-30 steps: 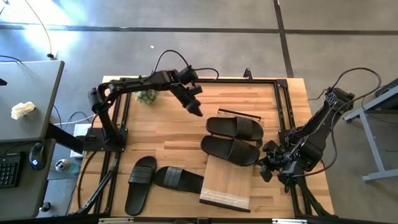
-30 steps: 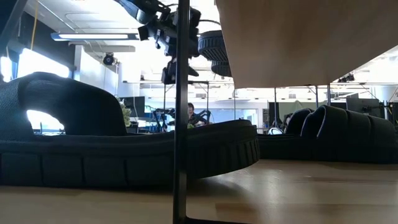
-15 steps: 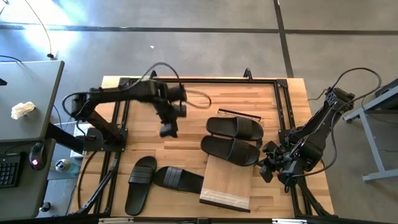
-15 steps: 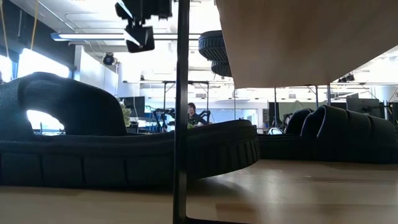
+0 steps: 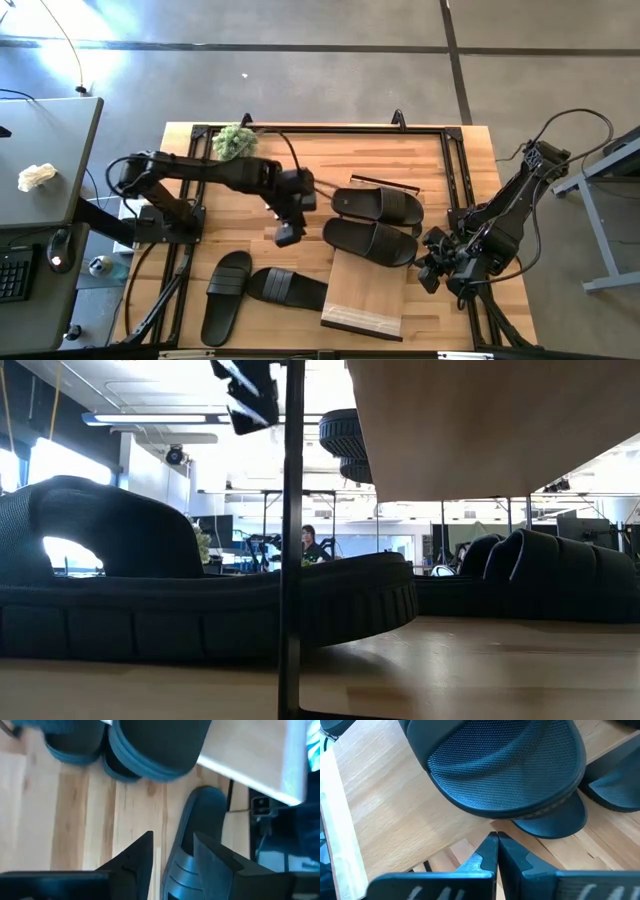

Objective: Pick and place slides into the shelf
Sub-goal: Adjust the black slide on the shelf

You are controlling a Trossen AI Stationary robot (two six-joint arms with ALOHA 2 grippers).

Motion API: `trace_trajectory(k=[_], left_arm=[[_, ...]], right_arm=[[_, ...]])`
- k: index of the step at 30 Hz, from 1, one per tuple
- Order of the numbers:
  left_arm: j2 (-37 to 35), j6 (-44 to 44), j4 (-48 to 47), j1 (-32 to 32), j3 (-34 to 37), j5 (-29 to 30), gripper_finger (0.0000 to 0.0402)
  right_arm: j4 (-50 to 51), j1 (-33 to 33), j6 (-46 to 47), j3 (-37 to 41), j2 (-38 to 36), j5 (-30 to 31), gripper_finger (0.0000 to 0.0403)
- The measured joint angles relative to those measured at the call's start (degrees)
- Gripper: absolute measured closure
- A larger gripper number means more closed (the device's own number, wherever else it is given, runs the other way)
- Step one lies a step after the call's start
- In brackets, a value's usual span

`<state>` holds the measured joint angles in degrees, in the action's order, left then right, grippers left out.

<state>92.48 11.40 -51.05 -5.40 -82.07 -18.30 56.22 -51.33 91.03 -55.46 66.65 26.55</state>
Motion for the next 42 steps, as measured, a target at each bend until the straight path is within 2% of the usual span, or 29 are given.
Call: trace_trajectory(k=[8, 12, 17, 24, 42], left_arm=[[4.17, 2.53, 7.52, 3.15, 1.04, -0.15, 0.0319], [4.32, 3.44, 8.44, 3.17, 1.04, -0.01, 0.0343], [4.32, 4.10, 8.86, 3.11, 1.04, 3.44, 0.0370], [5.58, 4.11, 10.18, 3.11, 1.19, 3.66, 0.0397], [7.77, 6.47, 14.67, 2.70, 1.08, 4.61, 0.0397]], right_arm=[[0.51, 0.00, -0.63, 0.00, 0.00, 0.08, 0.0403], [0.49, 0.00, -0.64, 0.00, 0.00, 0.40, 0.0403], [0.84, 0.18, -0.64, 0.00, 0.00, 1.97, 0.0403], [1.95, 2.15, -1.42, 0.00, 0.00, 1.38, 0.0403], [5.14, 2.95, -1.05, 0.00, -0.26, -0.10, 0.0403]])
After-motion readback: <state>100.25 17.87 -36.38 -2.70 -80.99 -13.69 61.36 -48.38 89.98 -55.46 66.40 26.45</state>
